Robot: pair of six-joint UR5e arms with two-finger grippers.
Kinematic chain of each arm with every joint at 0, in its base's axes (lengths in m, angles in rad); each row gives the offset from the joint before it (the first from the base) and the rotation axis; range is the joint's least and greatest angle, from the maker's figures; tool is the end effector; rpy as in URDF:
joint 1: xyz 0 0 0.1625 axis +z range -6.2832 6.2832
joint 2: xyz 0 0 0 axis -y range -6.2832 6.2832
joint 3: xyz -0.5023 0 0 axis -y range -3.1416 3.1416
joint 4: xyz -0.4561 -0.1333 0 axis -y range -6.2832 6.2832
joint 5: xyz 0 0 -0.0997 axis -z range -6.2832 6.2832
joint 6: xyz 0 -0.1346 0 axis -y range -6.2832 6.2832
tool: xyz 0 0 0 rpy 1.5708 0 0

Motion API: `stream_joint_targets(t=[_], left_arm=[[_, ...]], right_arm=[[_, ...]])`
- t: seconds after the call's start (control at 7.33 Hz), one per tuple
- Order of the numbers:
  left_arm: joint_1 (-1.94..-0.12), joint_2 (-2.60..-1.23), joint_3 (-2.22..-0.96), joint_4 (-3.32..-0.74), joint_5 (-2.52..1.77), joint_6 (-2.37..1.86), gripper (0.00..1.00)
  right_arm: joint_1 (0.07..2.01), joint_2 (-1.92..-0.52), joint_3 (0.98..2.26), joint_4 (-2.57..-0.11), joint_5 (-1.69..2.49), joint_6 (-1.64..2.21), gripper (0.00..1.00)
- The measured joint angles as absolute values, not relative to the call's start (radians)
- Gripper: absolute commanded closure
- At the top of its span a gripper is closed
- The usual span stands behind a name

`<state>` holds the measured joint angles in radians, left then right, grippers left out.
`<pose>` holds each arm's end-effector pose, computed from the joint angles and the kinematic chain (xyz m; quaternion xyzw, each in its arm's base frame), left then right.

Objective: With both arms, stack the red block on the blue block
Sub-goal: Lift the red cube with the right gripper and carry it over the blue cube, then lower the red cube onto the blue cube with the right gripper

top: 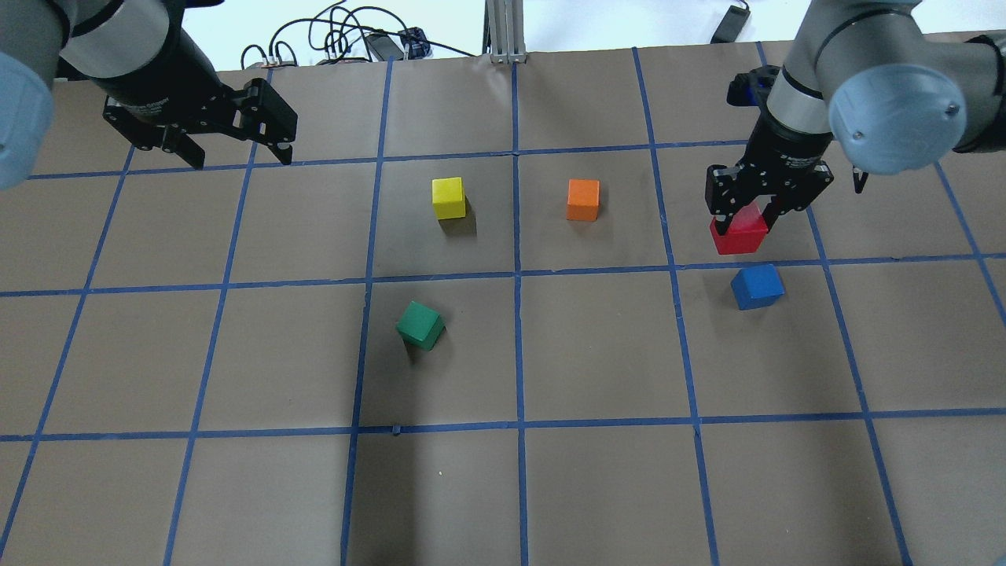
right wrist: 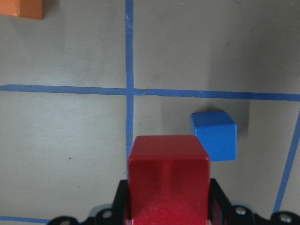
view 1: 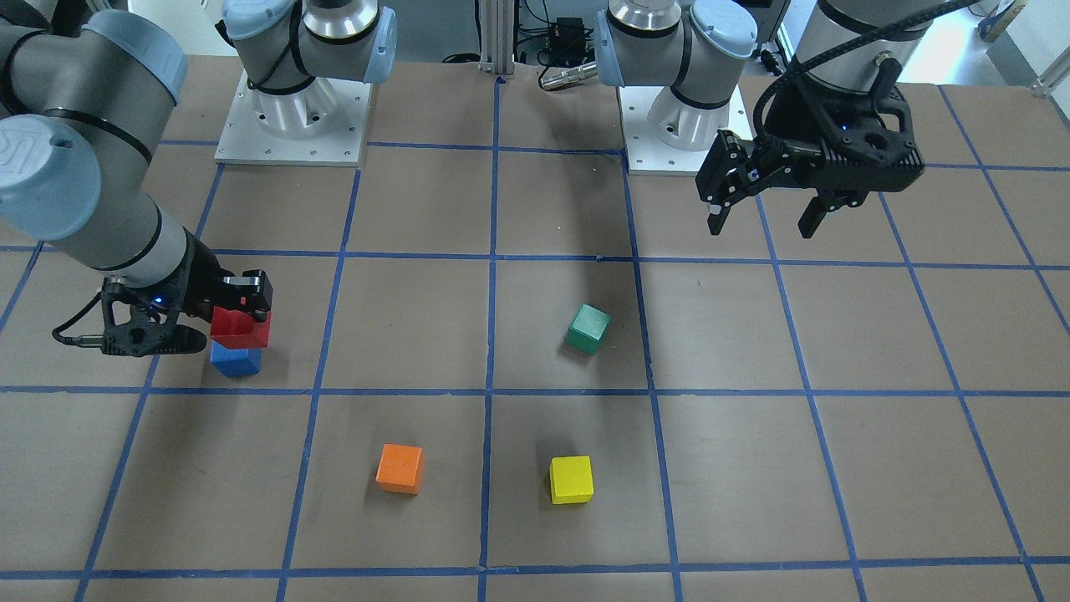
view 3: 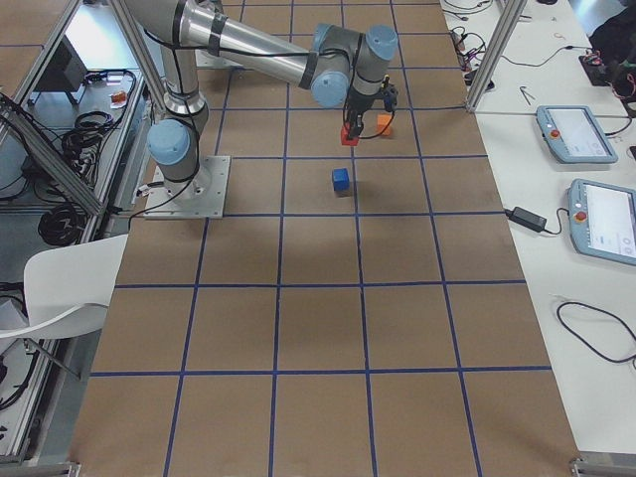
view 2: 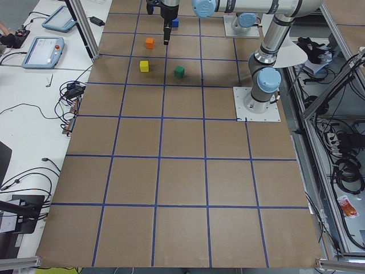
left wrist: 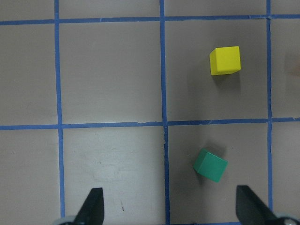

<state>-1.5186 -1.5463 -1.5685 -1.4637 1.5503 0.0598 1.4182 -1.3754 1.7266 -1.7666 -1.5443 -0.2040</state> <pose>-0.1066 -0.5667 0.5568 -0.0045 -0.9977 0.0674 0.0065 0.0435 -0.6172 0.3500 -0.0246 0.9966 0.0740 0.0268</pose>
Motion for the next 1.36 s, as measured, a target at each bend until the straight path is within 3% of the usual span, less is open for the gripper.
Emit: stream_joint_targets(t=[0.41, 1.36], left_arm=[[-1.519, -1.546, -1.568, -1.463, 1.549, 0.06, 0.0], [-1.519, -1.546, -1.568, -1.464, 1.551, 0.059, 0.0]], right_arm=[[1.348, -1.384, 1.874, -1.995, -1.588, -0.343, 1.0], [1.332, -1.382, 1.938, -2.031, -1.591, -0.389, 1.0]])
